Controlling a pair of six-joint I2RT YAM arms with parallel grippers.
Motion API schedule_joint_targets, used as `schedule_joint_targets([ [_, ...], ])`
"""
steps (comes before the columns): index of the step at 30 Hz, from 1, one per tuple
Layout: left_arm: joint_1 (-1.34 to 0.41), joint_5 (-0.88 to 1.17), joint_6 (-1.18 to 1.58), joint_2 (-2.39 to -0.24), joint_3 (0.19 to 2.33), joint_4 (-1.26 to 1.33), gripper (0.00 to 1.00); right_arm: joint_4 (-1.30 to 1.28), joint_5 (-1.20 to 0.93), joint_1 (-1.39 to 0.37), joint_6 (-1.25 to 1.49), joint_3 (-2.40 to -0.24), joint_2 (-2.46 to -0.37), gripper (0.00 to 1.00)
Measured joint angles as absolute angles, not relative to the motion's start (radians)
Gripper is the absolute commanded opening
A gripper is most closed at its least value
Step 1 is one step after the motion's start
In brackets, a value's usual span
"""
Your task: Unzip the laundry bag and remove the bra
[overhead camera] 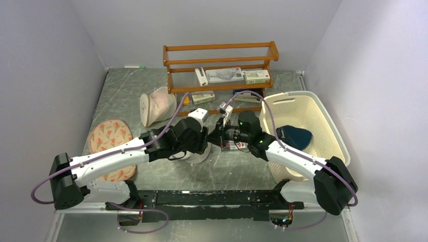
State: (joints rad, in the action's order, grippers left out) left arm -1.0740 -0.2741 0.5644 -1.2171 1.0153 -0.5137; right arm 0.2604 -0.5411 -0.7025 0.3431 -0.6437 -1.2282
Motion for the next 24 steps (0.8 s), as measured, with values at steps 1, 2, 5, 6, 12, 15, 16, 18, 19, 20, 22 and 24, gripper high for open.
schedule_joint_targets([
  [1, -1.074, -0.28, 0.576, -1.224, 1.016, -0.519, 0.53, 0.26, -0.538, -0.706, 0.343, -0.644, -1.225, 0.0],
  [2, -1.074, -0.284, 0.585, -1.227, 1.016, -0.524, 0.51, 0.26, -0.535, -0.708, 0.343, -0.644, -1.224, 0.0],
  [5, -1.074, -0.29, 0.603, -1.226, 1.016, -0.53, 0.44, 0.255, -0.529, -0.715, 0.343, -0.644, -1.223, 0.0],
  [6, -1.074, -0.292, 0.607, -1.226, 1.016, -0.532, 0.41, 0.255, -0.527, -0.715, 0.343, -0.644, -1.223, 0.0],
  [12, -1.074, -0.312, 0.621, -1.226, 1.016, -0.554, 0.21, 0.254, -0.524, -0.723, 0.344, -0.644, -1.22, 0.0],
  [15, -1.074, -0.321, 0.622, -1.226, 1.016, -0.561, 0.1, 0.251, -0.522, -0.725, 0.344, -0.644, -1.22, 0.0],
  [16, -1.074, -0.327, 0.622, -1.226, 1.016, -0.565, 0.07, 0.249, -0.52, -0.726, 0.344, -0.644, -1.219, 0.0],
  [18, -1.074, -0.337, 0.62, -1.226, 1.016, -0.569, 0.07, 0.245, -0.508, -0.726, 0.351, -0.643, -1.217, 0.0],
  [19, -1.074, -0.34, 0.618, -1.226, 1.017, -0.57, 0.07, 0.242, -0.501, -0.727, 0.357, -0.643, -1.215, 0.0],
  [20, -1.074, -0.341, 0.617, -1.226, 1.018, -0.571, 0.07, 0.242, -0.492, -0.727, 0.362, -0.641, -1.213, 0.0],
  [22, -1.074, -0.348, 0.614, -1.226, 1.021, -0.57, 0.07, 0.241, -0.479, -0.719, 0.382, -0.638, -1.211, 0.0],
  [24, -1.074, -0.356, 0.612, -1.226, 1.024, -0.568, 0.07, 0.241, -0.479, -0.698, 0.409, -0.638, -1.22, 0.0],
])
